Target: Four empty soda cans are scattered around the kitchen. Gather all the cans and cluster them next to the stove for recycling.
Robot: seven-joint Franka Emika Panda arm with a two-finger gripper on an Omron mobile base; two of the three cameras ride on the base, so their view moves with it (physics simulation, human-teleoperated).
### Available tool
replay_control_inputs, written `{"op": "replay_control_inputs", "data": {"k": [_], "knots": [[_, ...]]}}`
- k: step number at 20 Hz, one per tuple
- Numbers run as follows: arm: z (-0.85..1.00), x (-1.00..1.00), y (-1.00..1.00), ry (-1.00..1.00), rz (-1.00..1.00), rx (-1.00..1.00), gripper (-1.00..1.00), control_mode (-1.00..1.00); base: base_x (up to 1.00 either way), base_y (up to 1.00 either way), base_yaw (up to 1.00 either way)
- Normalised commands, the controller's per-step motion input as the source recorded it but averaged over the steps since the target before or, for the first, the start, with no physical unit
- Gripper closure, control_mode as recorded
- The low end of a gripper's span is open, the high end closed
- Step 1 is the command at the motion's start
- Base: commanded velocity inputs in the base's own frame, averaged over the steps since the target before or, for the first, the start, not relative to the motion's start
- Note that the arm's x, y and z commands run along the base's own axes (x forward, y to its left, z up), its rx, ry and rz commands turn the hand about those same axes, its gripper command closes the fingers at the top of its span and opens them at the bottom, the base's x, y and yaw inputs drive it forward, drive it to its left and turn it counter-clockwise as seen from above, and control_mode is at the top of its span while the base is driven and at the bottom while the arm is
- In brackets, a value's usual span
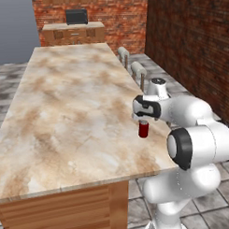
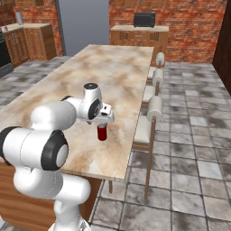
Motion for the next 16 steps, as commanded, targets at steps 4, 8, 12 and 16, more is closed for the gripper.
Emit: {"op": "replay_control_inputs", "data": {"k": [4,8,12,16], "knots": [[-0.07,0.18,0.00,0.01,0.00,0.00,-1.00,-1.00,0.00,0.00,0.00],[-0.08,0.17,0.00,0.00,0.00,0.00,-1.00,-1.00,0.00,0.00,0.00],[-0.13,0.17,0.00,0.00,0.00,0.00,-1.00,-1.00,0.00,0.00,0.00],[-0.14,0.13,0.00,0.01,0.00,0.00,-1.00,-1.00,0.00,0.00,0.00]]}}
